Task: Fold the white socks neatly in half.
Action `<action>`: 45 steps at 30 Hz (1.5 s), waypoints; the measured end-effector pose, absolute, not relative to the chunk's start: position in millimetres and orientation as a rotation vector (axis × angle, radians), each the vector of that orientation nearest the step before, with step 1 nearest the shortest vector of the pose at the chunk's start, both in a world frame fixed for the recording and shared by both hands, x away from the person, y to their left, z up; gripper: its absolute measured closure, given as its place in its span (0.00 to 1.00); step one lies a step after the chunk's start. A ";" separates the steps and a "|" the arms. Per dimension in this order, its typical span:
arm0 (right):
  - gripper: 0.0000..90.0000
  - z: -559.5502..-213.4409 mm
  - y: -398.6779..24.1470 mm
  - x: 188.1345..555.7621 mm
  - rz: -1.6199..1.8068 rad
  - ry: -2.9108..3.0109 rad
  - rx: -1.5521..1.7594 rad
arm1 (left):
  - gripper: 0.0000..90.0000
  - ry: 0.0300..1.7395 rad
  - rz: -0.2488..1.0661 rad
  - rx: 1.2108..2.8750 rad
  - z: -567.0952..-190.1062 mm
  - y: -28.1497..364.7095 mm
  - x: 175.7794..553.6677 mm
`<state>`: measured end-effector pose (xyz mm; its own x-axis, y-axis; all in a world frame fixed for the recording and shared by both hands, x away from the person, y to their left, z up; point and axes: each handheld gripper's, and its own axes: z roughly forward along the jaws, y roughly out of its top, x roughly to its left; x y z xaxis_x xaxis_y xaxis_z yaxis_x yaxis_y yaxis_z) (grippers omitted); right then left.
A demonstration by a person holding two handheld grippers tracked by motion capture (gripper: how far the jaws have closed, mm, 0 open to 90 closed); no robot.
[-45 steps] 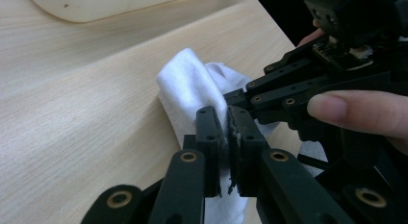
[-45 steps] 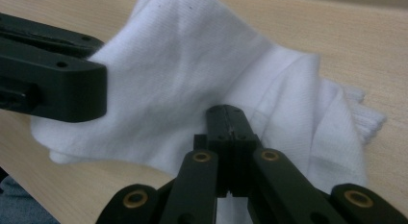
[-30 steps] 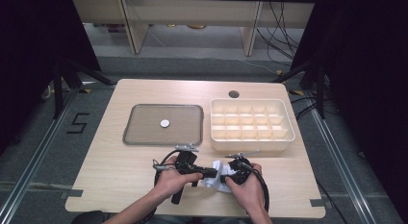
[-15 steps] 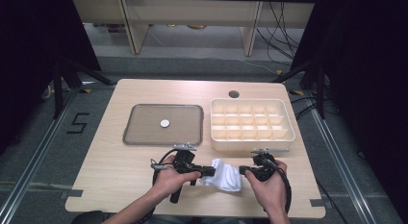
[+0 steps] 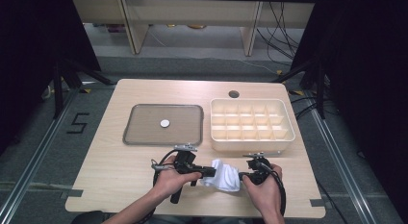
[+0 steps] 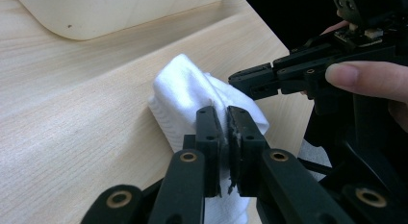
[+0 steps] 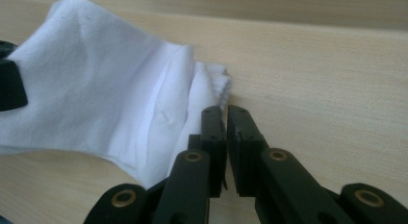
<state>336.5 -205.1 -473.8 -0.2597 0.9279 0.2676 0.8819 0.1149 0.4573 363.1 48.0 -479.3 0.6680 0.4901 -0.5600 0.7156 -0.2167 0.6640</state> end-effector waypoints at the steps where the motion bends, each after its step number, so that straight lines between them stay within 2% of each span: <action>1: 0.95 -473.9 -204.4 336.9 0.826 2.277 1.863 | 0.93 0.949 -0.282 1.878 -478.9 47.6 363.2; 45: 0.96 -477.3 -170.5 339.9 0.753 2.297 1.901 | 0.93 0.936 -0.251 1.884 -478.5 39.5 365.2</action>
<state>339.9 -170.5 -477.3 -0.2344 0.9388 0.2524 0.9060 0.1169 0.4068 365.2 39.5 -478.5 0.6819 0.4961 -0.5374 0.6986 -0.2242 0.6795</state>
